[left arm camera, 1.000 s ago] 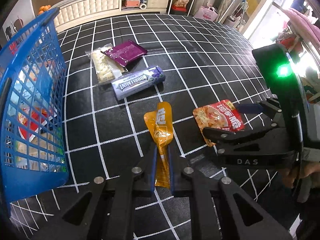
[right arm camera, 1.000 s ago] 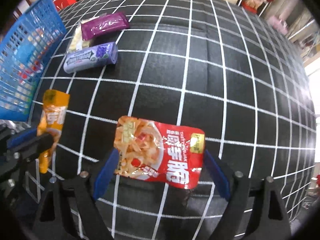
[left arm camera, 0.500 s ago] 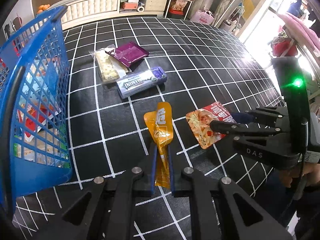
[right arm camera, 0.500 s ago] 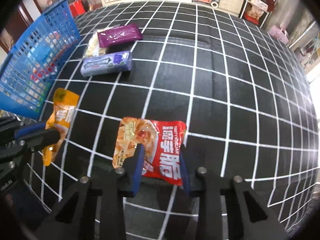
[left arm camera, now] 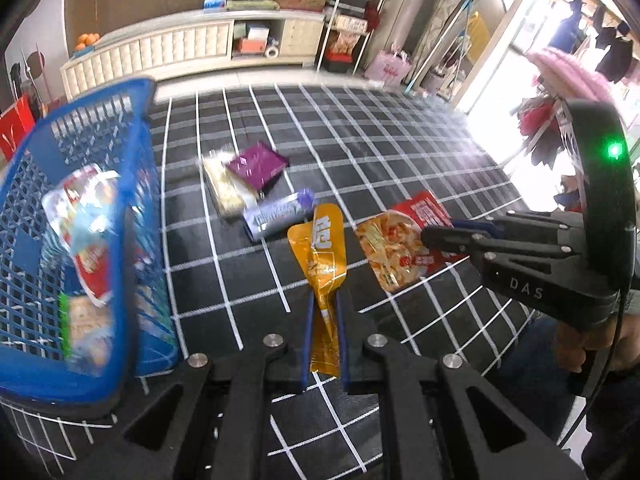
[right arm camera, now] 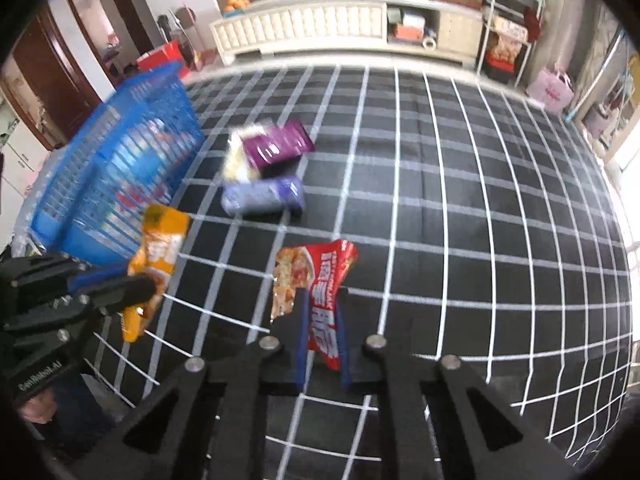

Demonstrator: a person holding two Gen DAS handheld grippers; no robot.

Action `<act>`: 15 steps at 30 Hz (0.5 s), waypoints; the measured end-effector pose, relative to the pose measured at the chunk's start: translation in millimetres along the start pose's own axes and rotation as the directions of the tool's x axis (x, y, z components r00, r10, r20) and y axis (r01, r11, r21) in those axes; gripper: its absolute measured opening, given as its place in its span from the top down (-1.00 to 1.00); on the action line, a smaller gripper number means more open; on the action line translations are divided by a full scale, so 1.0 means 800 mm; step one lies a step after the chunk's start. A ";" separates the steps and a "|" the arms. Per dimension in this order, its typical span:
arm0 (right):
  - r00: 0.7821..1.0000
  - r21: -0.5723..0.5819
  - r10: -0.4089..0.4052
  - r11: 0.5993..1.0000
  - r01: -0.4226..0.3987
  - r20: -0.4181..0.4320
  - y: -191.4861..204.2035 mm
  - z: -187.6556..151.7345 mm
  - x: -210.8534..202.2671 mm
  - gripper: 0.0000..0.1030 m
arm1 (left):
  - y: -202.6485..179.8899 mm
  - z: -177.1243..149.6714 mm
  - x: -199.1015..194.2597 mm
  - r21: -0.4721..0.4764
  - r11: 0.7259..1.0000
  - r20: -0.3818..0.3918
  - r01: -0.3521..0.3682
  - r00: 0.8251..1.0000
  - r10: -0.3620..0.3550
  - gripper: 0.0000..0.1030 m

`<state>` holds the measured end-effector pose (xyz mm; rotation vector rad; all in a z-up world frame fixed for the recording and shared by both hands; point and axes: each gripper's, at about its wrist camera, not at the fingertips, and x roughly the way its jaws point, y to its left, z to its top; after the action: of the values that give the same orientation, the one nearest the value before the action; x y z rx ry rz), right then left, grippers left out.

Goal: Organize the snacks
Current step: 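Carry the orange pouch into the basket and open the left tool while the right tool carries the red pouch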

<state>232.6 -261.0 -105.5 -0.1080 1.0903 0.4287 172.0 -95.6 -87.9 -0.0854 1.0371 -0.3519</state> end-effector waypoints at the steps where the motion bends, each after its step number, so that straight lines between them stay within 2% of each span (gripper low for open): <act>1: 1.000 -0.009 0.006 1.000 -0.006 0.021 0.008 0.007 -0.012 0.71 | 0.002 0.004 -0.013 0.004 1.000 0.018 0.002 1.000 -0.002 0.82; 6: 0.992 -0.063 0.046 0.997 -0.039 0.115 0.056 0.042 -0.054 0.72 | 0.021 0.019 -0.076 0.009 1.000 0.104 -0.014 0.995 0.013 0.82; 10: 0.982 -0.122 0.095 0.990 -0.076 0.164 0.106 0.066 -0.075 0.72 | 0.051 0.025 -0.113 -0.017 0.999 0.131 -0.034 0.991 0.036 0.82; 15: 0.970 -0.188 0.155 0.975 -0.120 0.189 0.167 0.088 -0.074 0.72 | 0.093 0.024 -0.142 -0.050 0.994 0.144 -0.095 0.984 0.101 0.82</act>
<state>216.8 -135.0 -4.5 -0.1409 0.8608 0.6476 154.6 9.9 -1.2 -0.0970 0.9002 -0.2306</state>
